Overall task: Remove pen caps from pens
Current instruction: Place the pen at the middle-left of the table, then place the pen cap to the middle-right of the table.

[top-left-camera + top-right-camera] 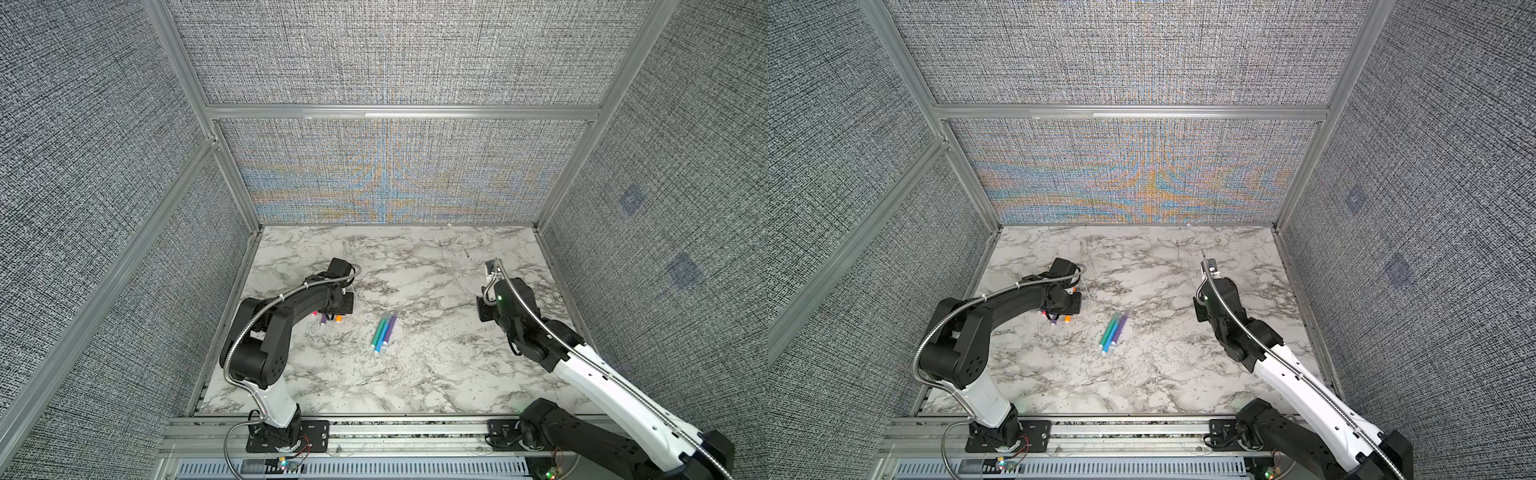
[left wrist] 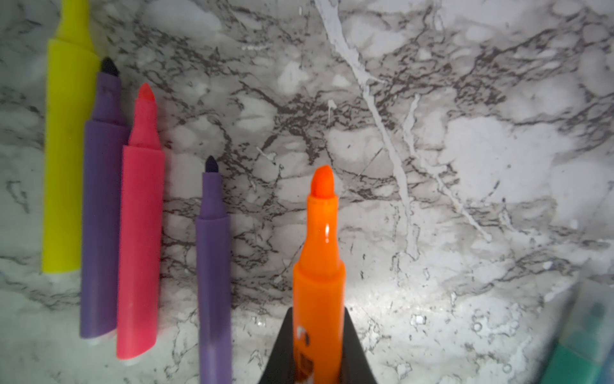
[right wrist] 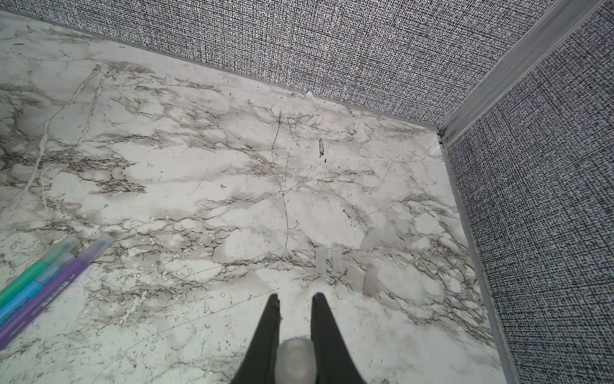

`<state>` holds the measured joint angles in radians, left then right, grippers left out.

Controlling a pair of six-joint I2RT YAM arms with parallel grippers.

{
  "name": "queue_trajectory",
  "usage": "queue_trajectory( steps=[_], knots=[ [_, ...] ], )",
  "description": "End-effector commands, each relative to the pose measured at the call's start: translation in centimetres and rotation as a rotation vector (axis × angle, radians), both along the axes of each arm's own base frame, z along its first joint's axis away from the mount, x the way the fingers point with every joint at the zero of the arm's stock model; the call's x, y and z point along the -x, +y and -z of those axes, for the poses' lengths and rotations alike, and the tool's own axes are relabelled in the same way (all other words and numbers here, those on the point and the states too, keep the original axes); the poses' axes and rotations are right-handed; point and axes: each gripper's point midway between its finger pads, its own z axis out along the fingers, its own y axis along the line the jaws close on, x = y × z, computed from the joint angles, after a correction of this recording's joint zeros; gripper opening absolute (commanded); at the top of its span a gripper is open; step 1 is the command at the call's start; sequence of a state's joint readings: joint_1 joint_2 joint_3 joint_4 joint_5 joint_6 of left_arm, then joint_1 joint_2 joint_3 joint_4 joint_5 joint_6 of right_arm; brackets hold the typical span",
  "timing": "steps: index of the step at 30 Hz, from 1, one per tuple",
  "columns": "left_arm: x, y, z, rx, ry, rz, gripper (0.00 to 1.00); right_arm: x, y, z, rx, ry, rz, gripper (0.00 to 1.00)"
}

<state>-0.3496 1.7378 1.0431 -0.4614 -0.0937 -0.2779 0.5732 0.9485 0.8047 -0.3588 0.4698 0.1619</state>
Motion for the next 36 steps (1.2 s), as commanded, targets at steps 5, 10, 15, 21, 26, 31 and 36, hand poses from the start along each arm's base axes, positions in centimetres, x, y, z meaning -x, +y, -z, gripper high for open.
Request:
queue_trajectory(
  steps=[5,10,15,21,26,31,36],
  knots=[
    [-0.1,-0.1,0.9,0.014,0.035,-0.027,0.18,0.0,0.3,-0.6,-0.034,-0.02,-0.007,0.0],
    [0.0,0.0,1.1,0.013,0.038,-0.036,0.24,0.0,0.4,-0.5,-0.038,-0.019,-0.013,0.0],
    [0.3,0.0,1.0,0.02,0.024,-0.04,0.34,0.0,0.4,-0.4,-0.036,-0.012,-0.014,0.0],
    [0.9,-0.6,-0.5,0.073,-0.04,-0.02,0.38,0.0,0.4,-0.1,-0.034,-0.008,-0.012,0.0],
    [1.7,-1.8,-5.6,0.198,-0.189,0.025,0.41,-0.5,0.4,1.1,-0.015,0.019,-0.001,0.0],
    [3.0,-3.4,-12.2,0.326,-0.365,0.097,0.42,-2.2,-0.8,4.4,-0.006,0.112,0.042,0.0],
    [5.5,-5.0,-15.6,0.439,-0.462,0.195,0.45,-4.7,-0.5,7.2,0.008,0.214,0.045,0.0]
  ],
)
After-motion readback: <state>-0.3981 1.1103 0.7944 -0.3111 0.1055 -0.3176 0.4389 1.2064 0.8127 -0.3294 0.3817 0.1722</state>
